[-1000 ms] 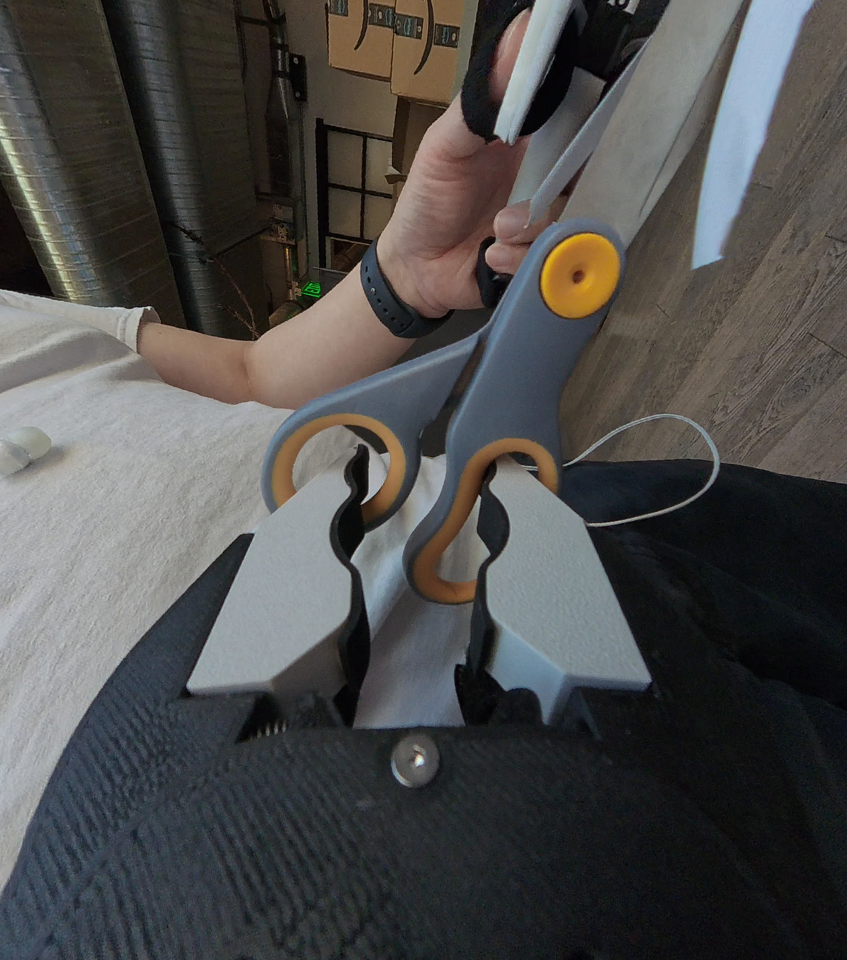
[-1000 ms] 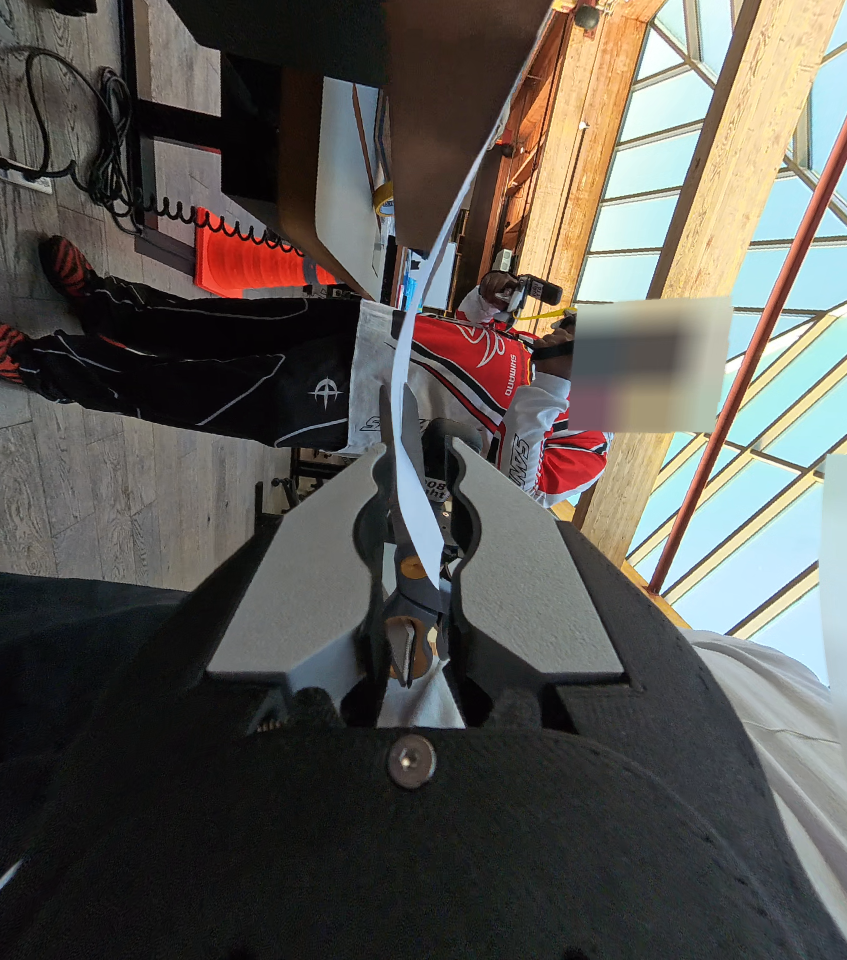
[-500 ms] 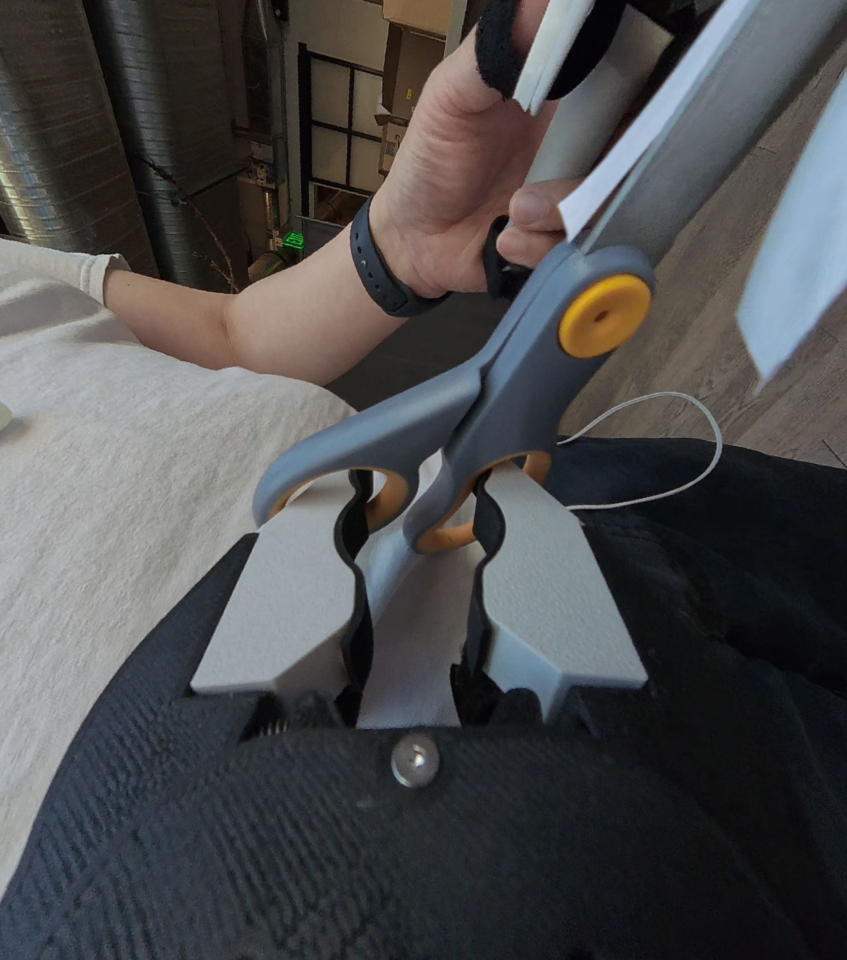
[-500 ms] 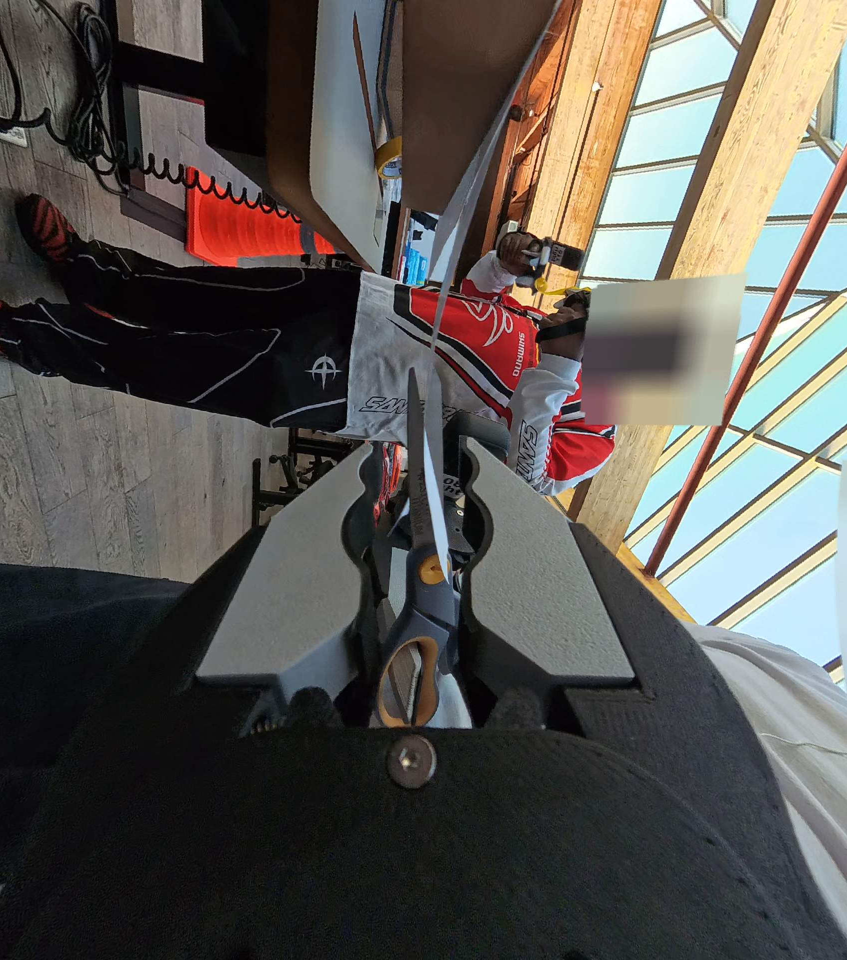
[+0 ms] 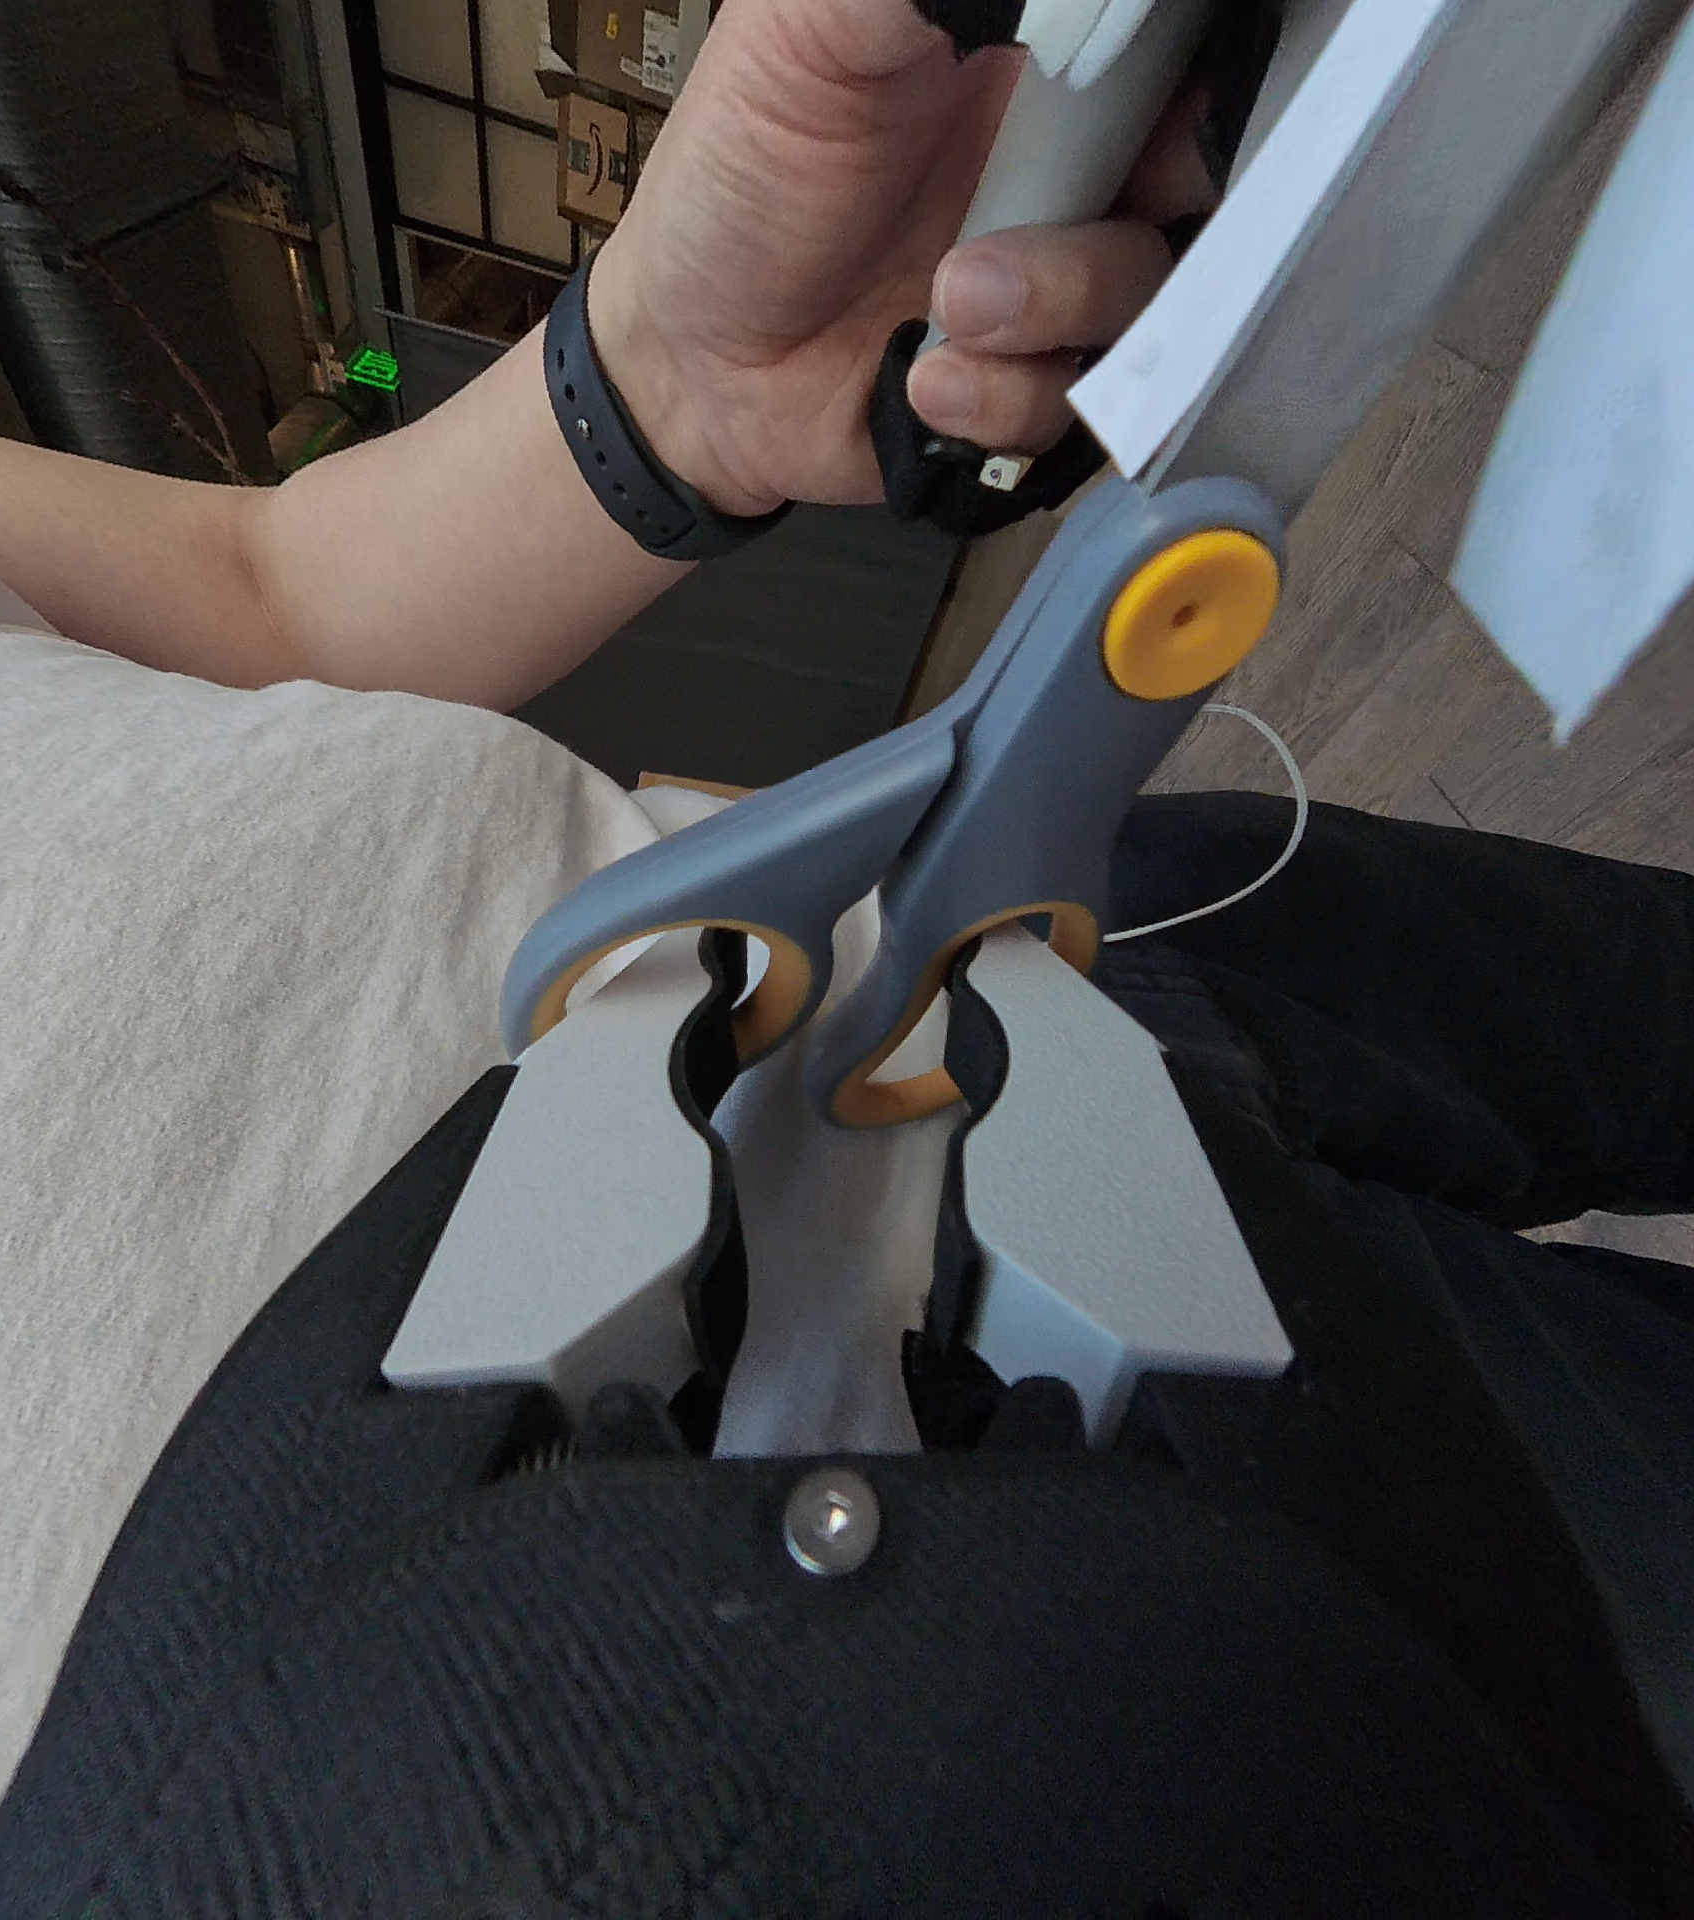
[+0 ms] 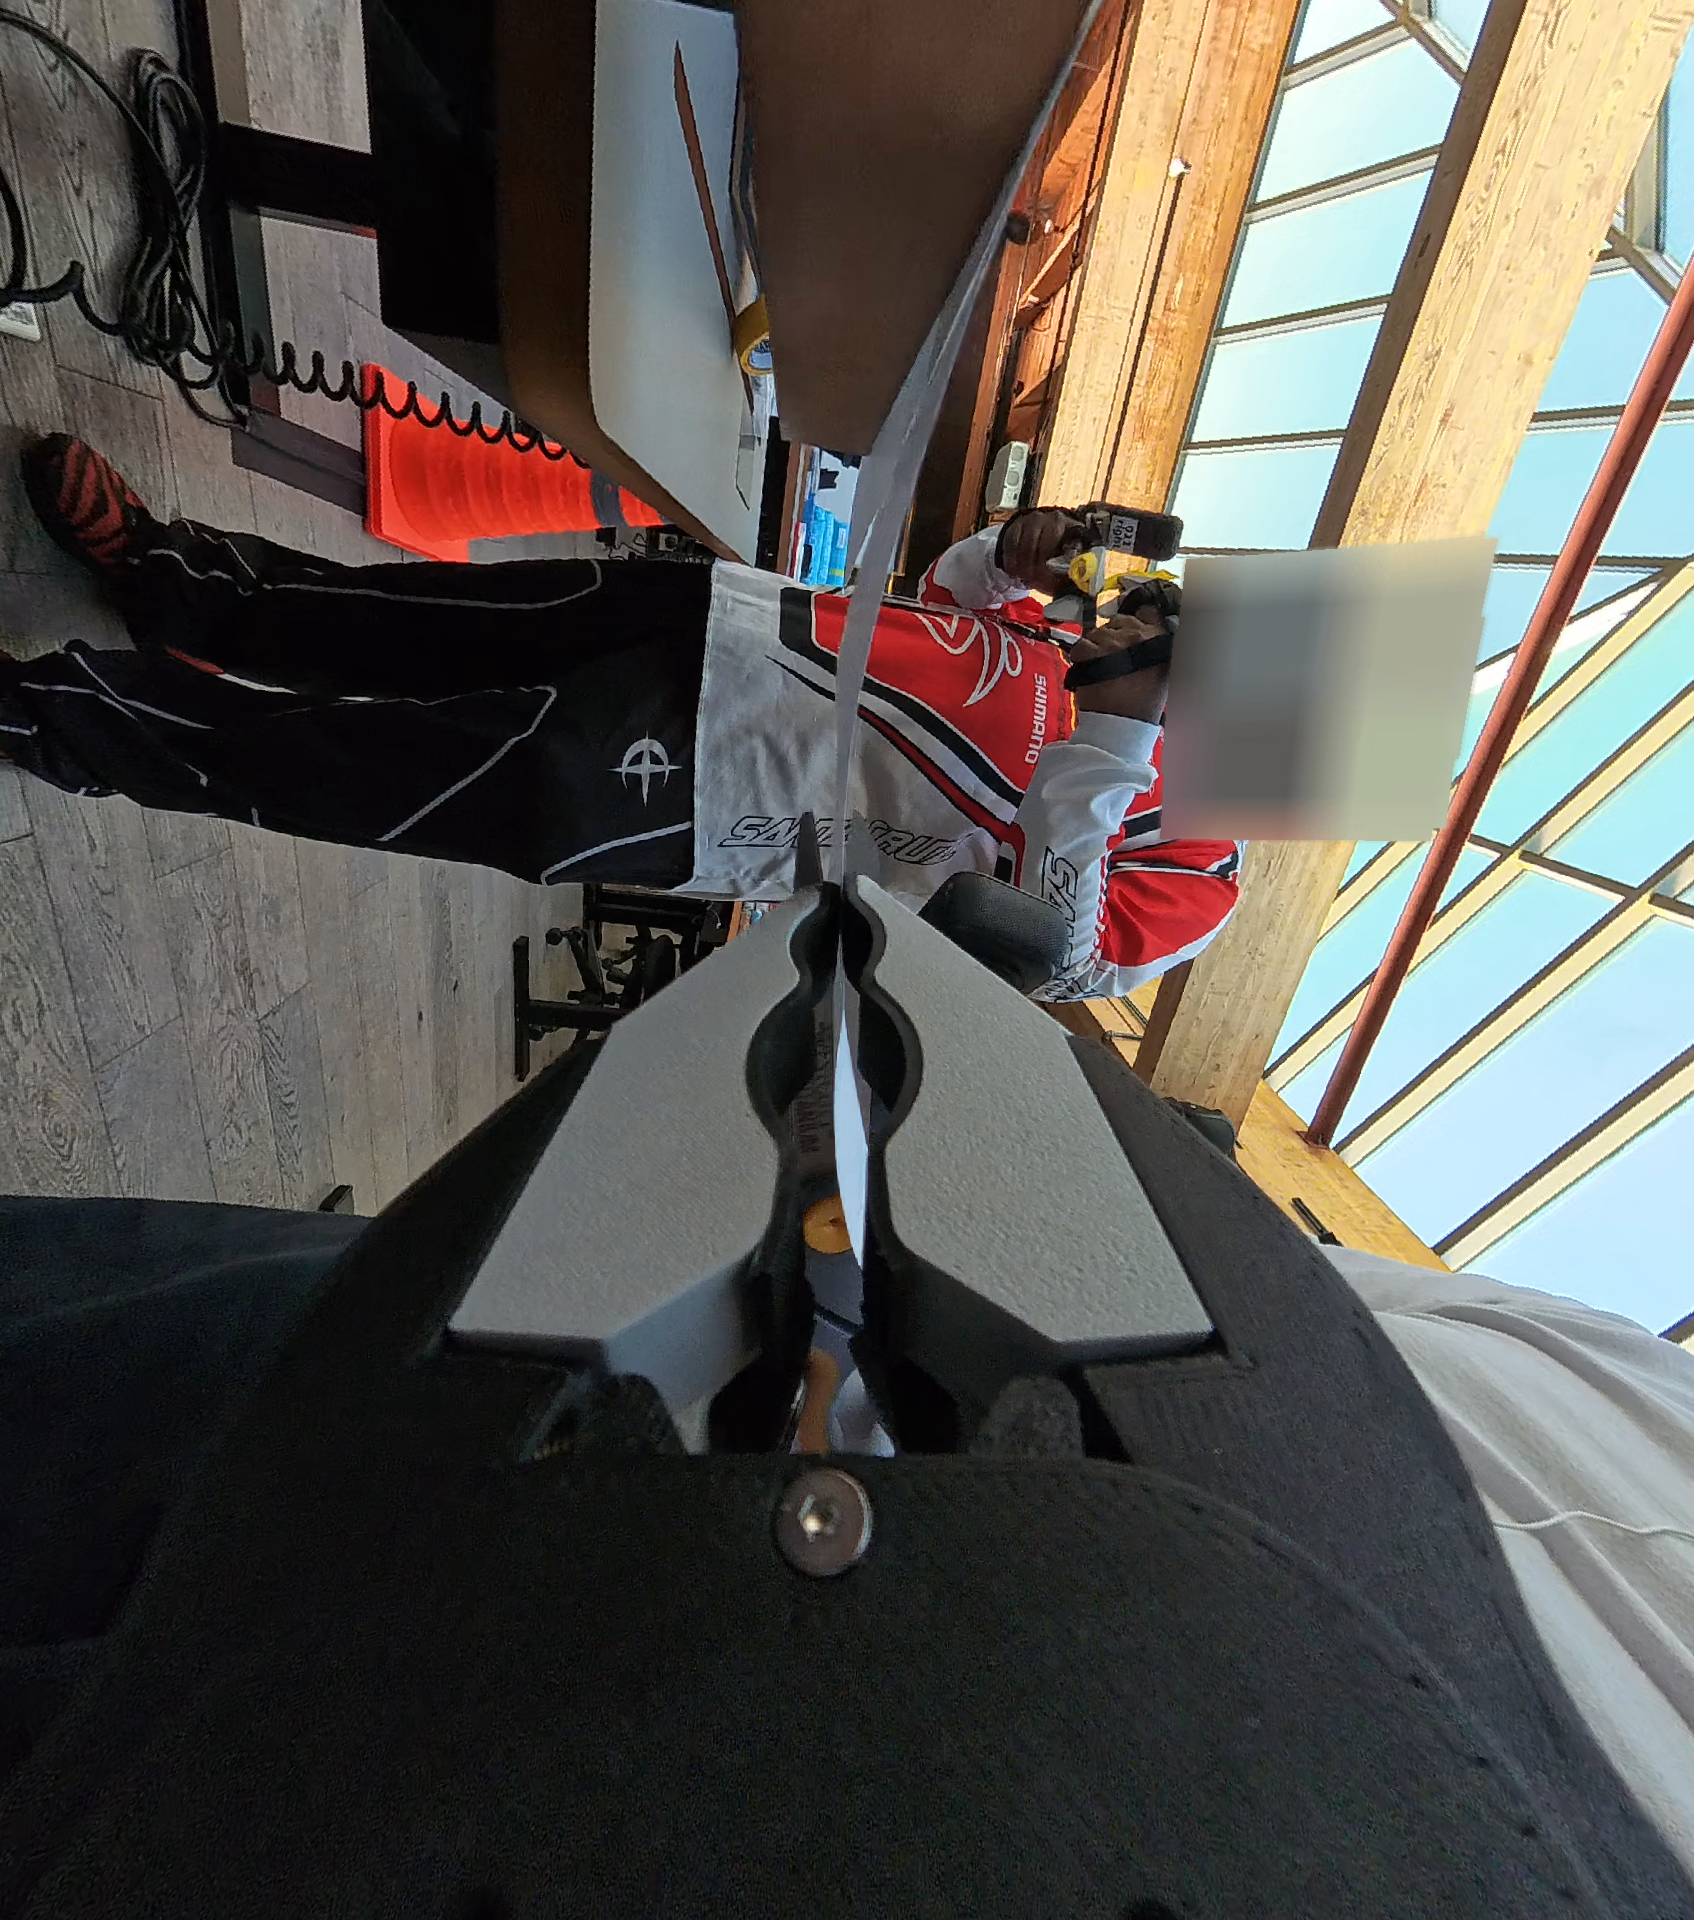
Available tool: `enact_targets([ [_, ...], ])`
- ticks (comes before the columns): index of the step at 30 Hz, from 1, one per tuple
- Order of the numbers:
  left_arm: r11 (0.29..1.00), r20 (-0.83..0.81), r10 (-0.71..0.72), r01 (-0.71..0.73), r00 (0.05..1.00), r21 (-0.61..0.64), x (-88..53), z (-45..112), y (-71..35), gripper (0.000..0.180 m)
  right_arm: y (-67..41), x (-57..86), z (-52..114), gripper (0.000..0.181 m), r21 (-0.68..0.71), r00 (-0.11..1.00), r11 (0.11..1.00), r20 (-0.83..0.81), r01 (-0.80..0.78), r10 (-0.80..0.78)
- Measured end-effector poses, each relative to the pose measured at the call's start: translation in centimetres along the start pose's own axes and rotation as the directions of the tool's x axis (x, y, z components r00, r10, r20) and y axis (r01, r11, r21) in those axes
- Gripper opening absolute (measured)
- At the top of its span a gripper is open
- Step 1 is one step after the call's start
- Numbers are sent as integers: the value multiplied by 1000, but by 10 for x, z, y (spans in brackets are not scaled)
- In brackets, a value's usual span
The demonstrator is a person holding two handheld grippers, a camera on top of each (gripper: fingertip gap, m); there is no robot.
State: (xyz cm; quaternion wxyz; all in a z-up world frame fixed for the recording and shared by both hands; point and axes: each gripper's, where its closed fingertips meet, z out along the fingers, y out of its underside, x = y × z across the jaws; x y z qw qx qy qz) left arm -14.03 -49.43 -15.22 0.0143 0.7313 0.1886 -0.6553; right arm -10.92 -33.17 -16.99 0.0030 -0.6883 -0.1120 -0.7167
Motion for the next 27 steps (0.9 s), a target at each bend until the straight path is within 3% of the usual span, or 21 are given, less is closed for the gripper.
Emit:
enact_targets([
  [7,998,9,18,-18,1000,55,-6,2,-7,34,1,2,-5,0,-25,1000,1000,10,-12,13],
  [27,997,76,45,-49,996,53,-21,1,-13,43,1,8,-12,0,-49,1000,999,9,-13,14],
])
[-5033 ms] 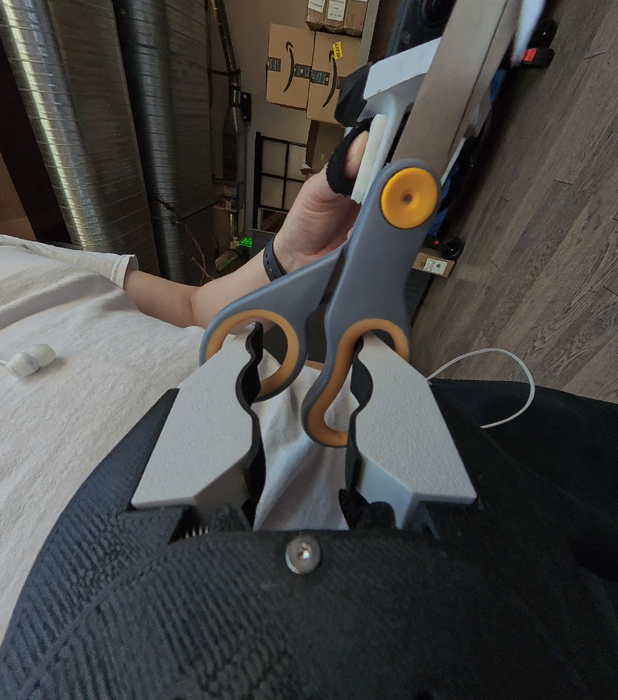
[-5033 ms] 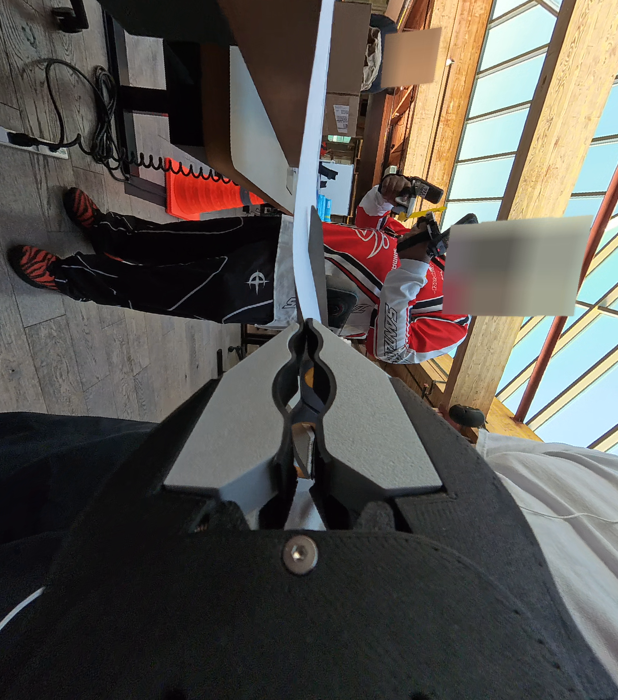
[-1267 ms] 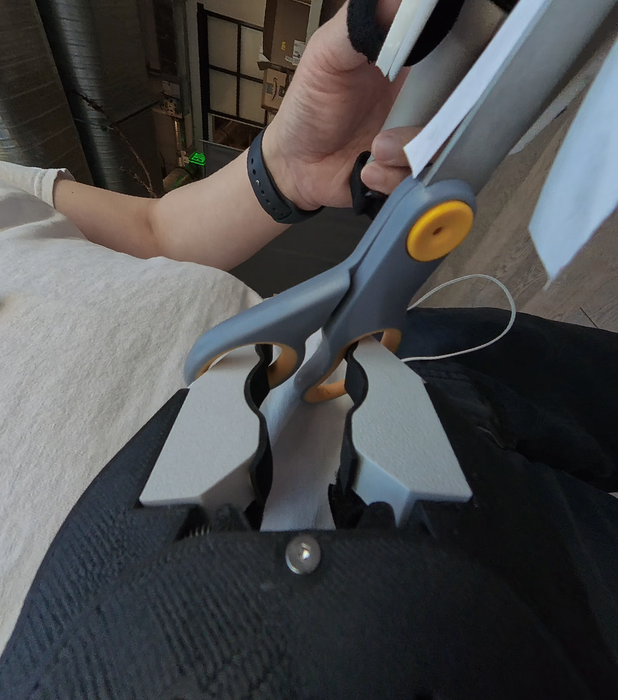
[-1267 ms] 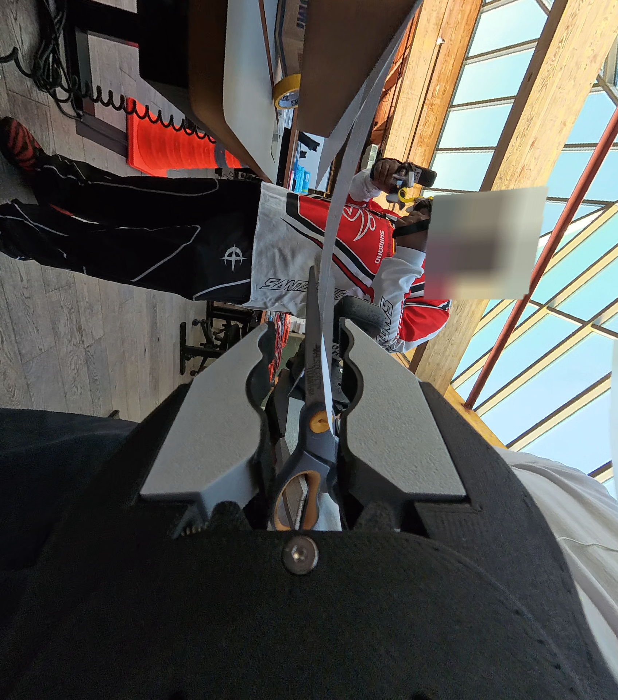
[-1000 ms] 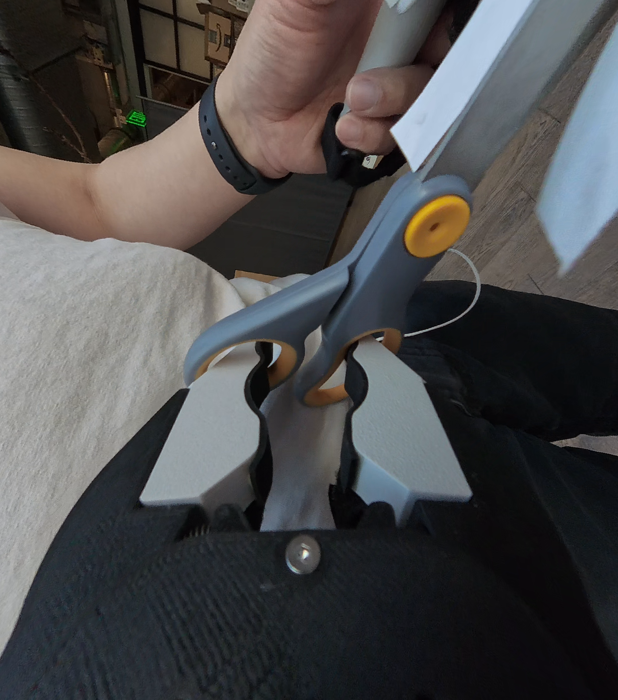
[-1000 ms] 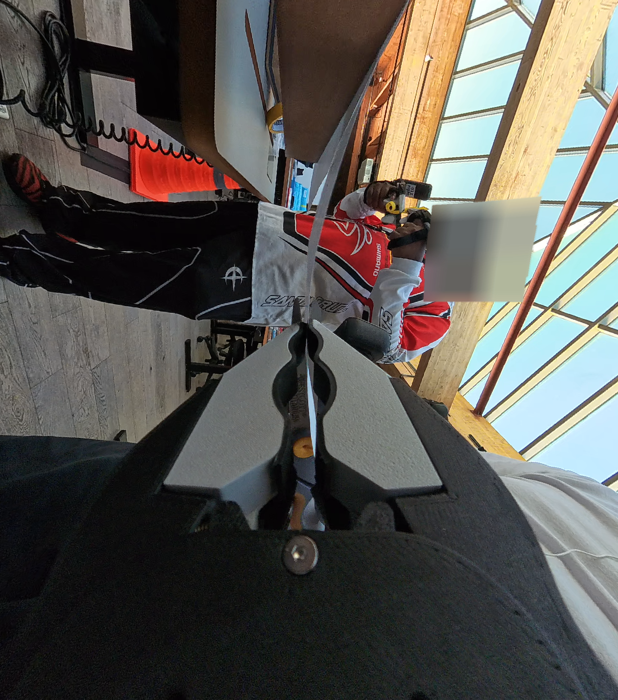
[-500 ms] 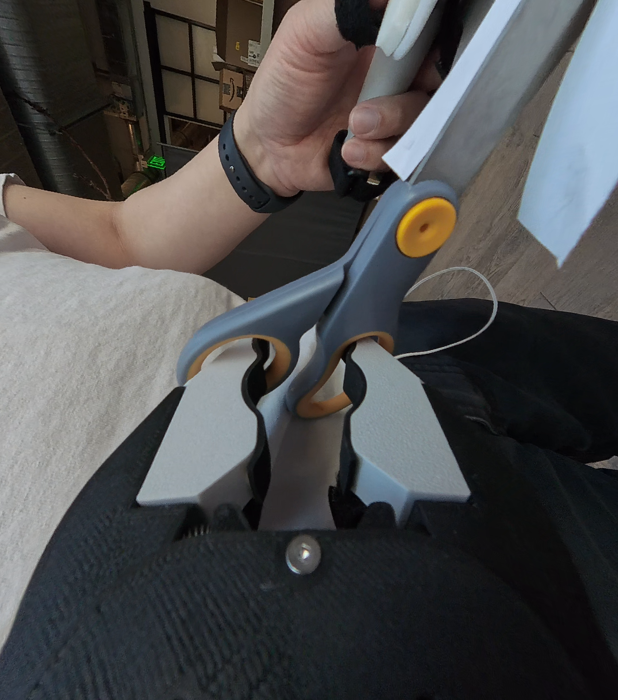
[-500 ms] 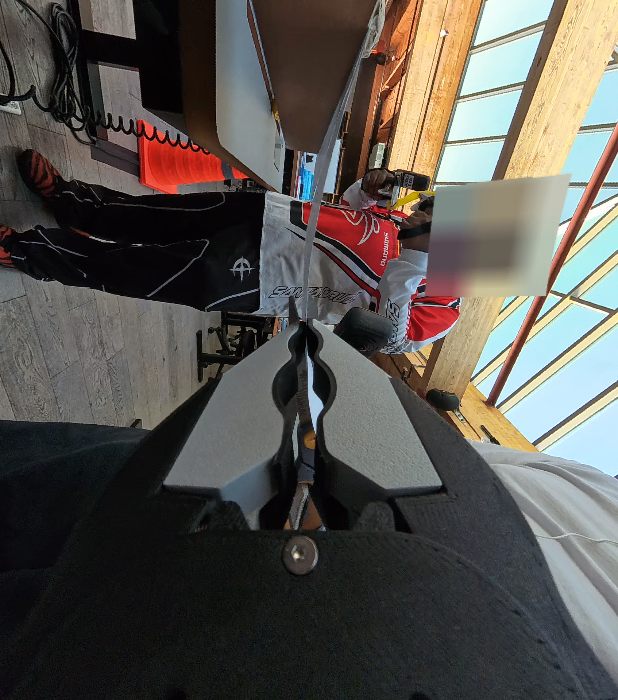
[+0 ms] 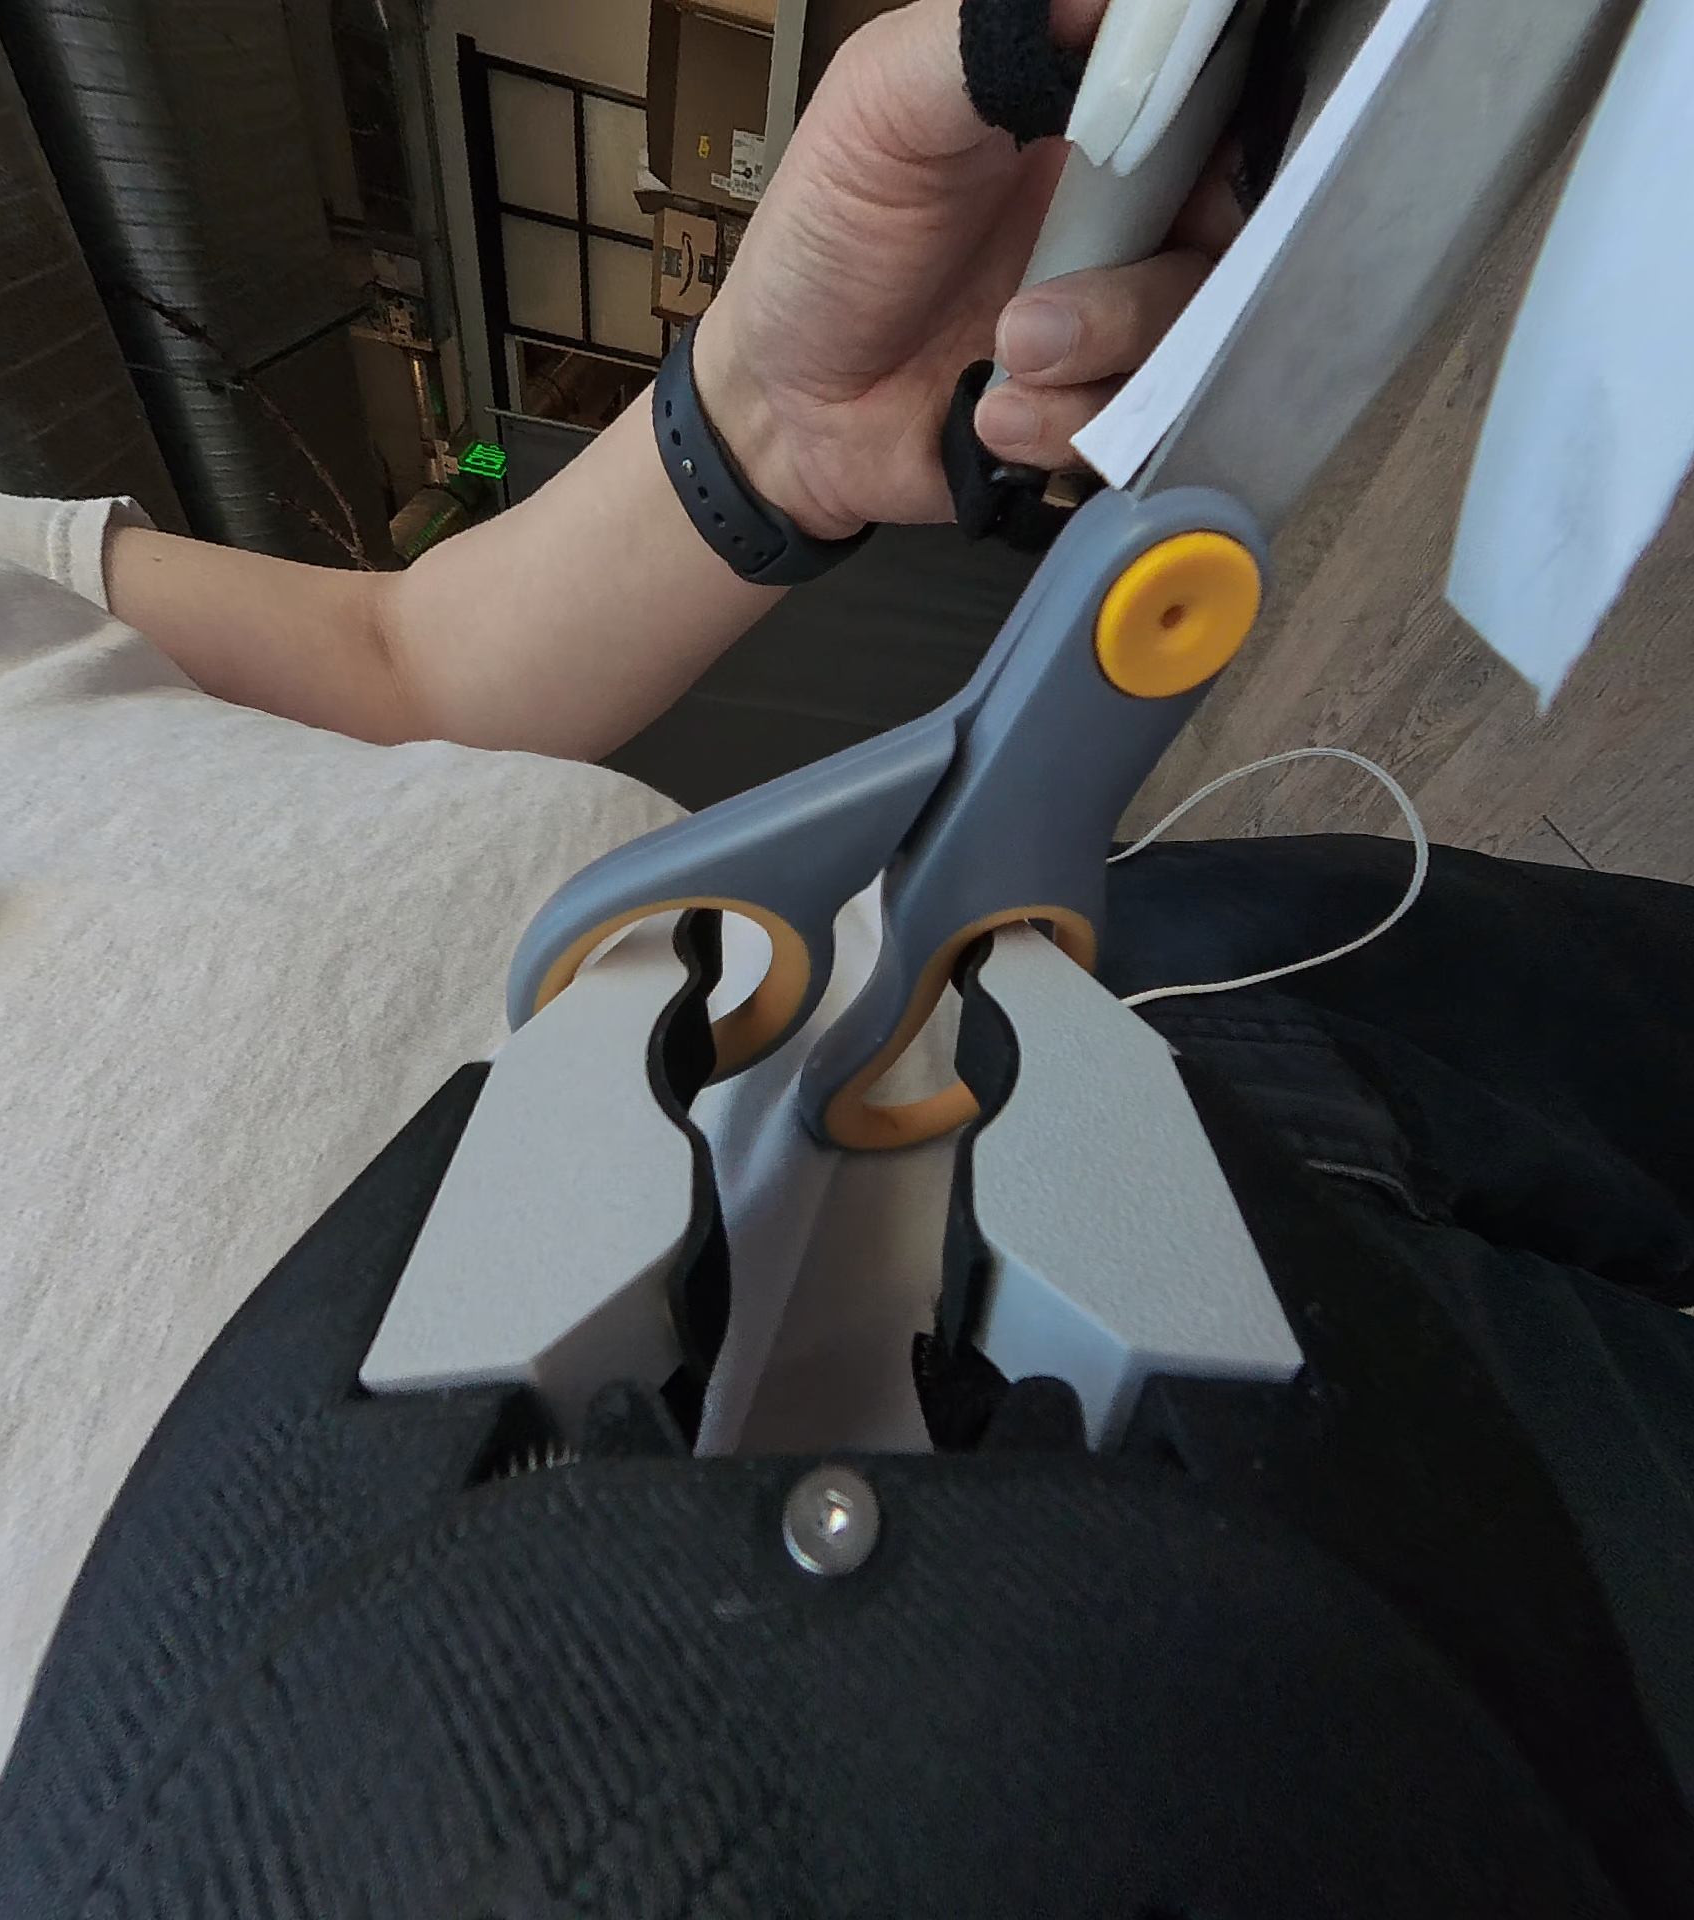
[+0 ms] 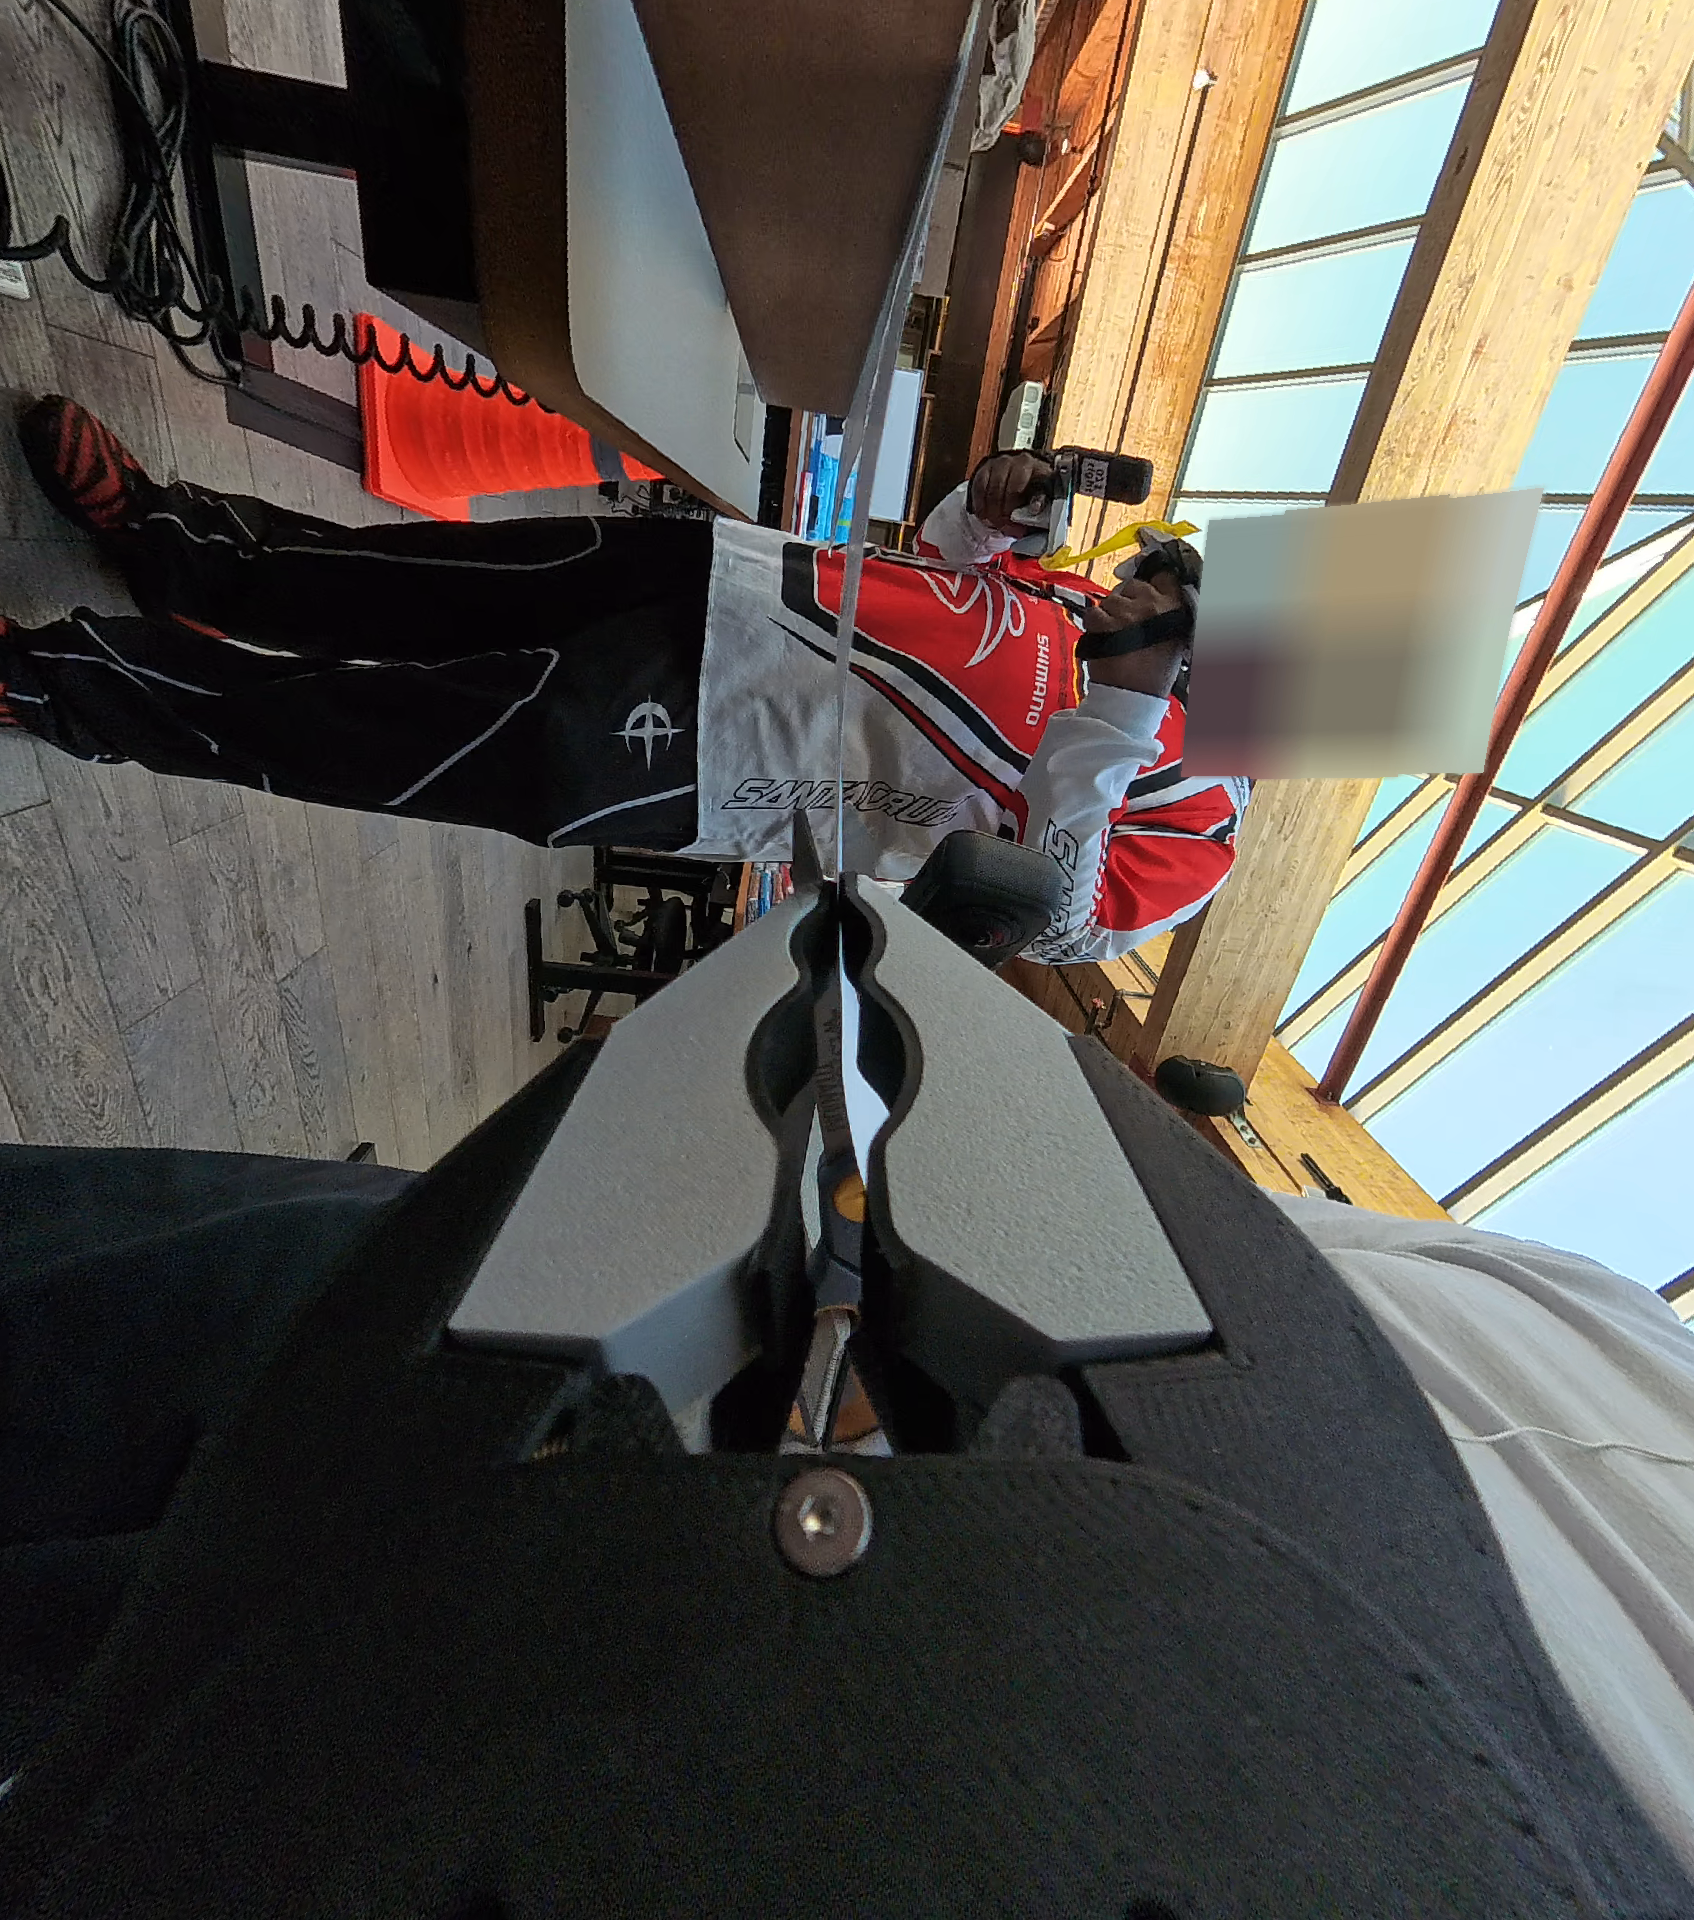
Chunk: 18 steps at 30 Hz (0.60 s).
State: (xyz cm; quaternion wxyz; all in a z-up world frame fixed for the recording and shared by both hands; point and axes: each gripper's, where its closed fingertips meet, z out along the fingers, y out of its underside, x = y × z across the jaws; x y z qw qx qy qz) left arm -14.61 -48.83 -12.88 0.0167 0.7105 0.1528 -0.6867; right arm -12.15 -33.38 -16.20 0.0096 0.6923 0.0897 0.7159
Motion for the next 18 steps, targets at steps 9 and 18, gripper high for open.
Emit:
enact_targets([
  [9,1000,14,6,-6,1000,-9,-2,-1,-1,47,-1,-1,-2,0,5,1000,1000,-2,5,-5],
  [18,1000,10,10,-10,1000,10,-1,-2,-4,50,8,-3,1,0,-20,1000,1000,5,1,-1],
])
